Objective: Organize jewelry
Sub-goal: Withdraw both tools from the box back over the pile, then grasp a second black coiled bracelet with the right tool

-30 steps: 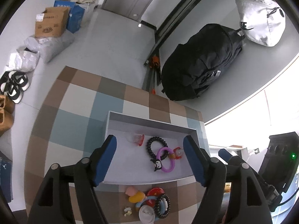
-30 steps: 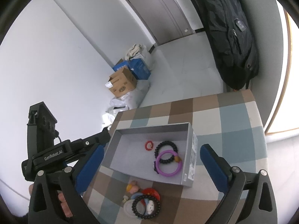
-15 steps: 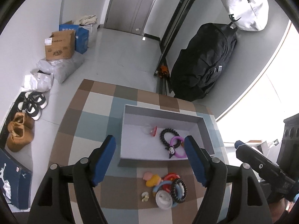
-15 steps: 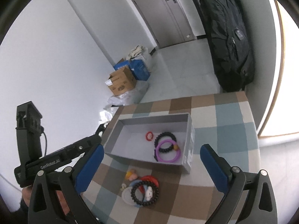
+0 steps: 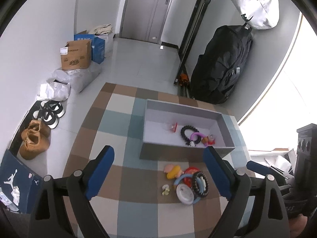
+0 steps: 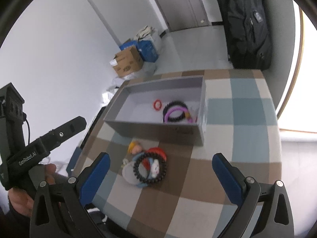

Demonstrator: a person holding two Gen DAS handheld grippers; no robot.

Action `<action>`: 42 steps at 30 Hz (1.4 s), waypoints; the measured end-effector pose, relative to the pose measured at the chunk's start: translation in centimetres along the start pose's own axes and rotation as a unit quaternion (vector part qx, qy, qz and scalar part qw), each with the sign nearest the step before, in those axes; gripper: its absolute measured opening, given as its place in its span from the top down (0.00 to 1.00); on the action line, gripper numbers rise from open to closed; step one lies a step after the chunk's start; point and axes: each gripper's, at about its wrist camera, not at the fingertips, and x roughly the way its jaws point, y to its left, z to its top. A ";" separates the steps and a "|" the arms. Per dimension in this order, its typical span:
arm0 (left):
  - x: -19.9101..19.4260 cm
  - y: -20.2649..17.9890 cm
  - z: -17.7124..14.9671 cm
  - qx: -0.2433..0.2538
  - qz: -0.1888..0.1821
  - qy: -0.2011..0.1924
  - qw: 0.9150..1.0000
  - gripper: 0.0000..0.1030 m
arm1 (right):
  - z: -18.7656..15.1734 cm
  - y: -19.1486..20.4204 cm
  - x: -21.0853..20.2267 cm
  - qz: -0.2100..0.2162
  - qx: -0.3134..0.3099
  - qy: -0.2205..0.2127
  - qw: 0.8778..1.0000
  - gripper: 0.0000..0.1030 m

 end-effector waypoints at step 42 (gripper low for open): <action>1.0 3.5 -3.1 -0.061 0.001 0.062 0.996 0.14 | -1.0 1.2 6.1 -0.018 -0.021 0.088 0.996 0.55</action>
